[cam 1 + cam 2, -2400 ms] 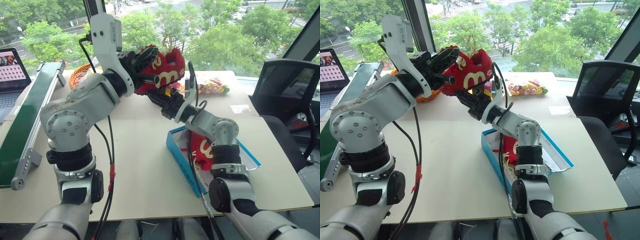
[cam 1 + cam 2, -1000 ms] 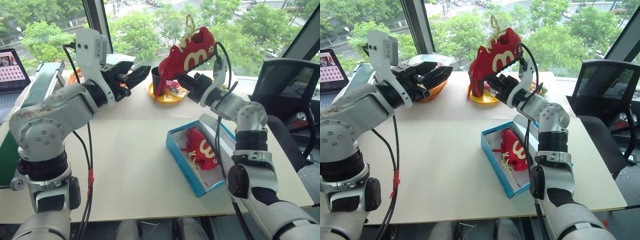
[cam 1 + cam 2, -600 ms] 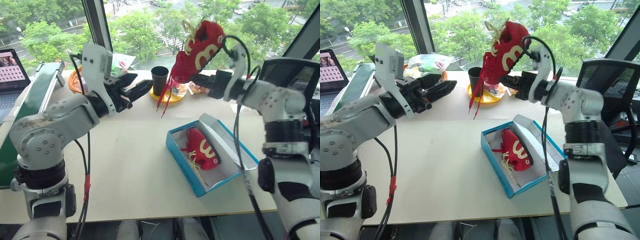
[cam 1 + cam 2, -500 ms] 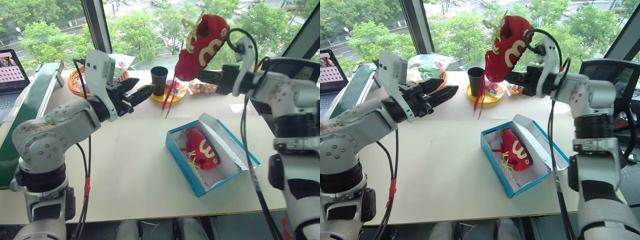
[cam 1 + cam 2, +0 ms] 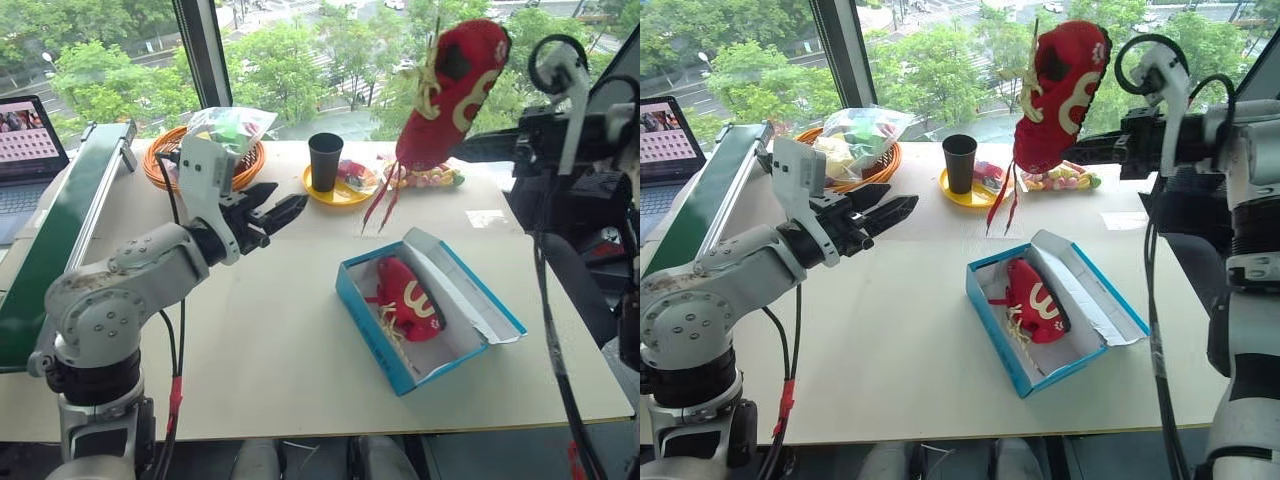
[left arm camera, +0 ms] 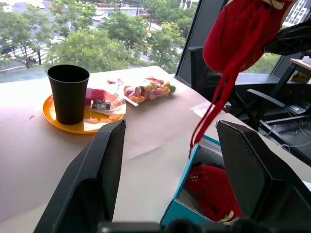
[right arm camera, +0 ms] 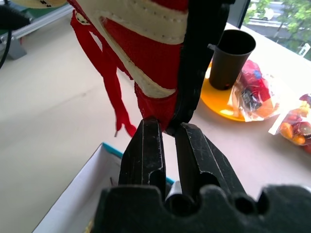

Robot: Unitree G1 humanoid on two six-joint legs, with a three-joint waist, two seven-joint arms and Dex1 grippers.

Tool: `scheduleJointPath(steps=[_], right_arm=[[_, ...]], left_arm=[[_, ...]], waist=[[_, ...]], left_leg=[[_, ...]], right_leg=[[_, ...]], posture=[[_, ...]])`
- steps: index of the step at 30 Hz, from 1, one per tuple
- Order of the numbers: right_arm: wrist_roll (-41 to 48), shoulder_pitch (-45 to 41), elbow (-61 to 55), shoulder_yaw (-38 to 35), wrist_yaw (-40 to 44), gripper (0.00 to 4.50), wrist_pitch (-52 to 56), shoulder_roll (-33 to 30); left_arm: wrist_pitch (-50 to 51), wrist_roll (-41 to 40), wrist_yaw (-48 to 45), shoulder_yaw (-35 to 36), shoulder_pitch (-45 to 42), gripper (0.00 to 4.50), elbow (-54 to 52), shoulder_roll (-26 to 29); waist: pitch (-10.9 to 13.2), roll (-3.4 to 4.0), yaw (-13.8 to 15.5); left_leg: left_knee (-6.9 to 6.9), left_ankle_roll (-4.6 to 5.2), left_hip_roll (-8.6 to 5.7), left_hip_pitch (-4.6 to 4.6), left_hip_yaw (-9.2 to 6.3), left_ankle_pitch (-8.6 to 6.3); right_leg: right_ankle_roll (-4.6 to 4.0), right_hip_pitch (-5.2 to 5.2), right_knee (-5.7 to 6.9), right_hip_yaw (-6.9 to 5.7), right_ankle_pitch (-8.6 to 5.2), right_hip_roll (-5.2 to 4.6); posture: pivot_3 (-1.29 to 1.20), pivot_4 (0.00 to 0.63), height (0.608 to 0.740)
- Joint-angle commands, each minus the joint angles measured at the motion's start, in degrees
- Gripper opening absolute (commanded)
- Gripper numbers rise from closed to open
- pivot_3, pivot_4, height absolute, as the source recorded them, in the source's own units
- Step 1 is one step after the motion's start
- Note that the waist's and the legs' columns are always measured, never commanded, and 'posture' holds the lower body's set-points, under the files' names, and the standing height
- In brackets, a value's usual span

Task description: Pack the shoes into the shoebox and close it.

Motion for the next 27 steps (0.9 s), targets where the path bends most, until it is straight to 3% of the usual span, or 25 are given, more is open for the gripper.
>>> scheduleJointPath(steps=[1,14,27], right_arm=[[4.89,-5.18,0.14,5.18,2.56,0.1,-3.07,-3.87],[15.64,-13.42,-6.23,16.48,2.56,0.1,-0.16,-9.74],[13.09,-7.81,2.24,15.4,2.56,0.1,0.42,-1.09]], left_arm=[[-2.38,-0.96,2.46,0.0,0.69,3.17,-2.72,-0.28],[-5.0,4.23,2.69,-5.43,0.19,3.17,-1.76,-1.82],[-4.79,1.47,4.35,-1.92,1.28,3.17,-3.12,0.1]], waist=[[0.0,0.0,0.04],[0.02,0.03,0.4],[0.04,0.07,0.81]], left_leg=[[0.02,0.01,0.0,-0.01,0.01,-0.01],[0.02,0.07,0.01,-0.13,0.05,-0.06],[0.08,0.09,0.03,-0.2,0.04,-0.07]], right_leg=[[0.0,-0.02,0.01,0.02,0.0,-0.01],[0.0,-0.2,0.01,0.08,0.0,-0.01],[-0.01,-0.22,0.01,0.05,0.0,0.0]], posture=[[0.0,0.15,0.737],[0.0,0.15,0.737],[0.0,0.15,0.737]])
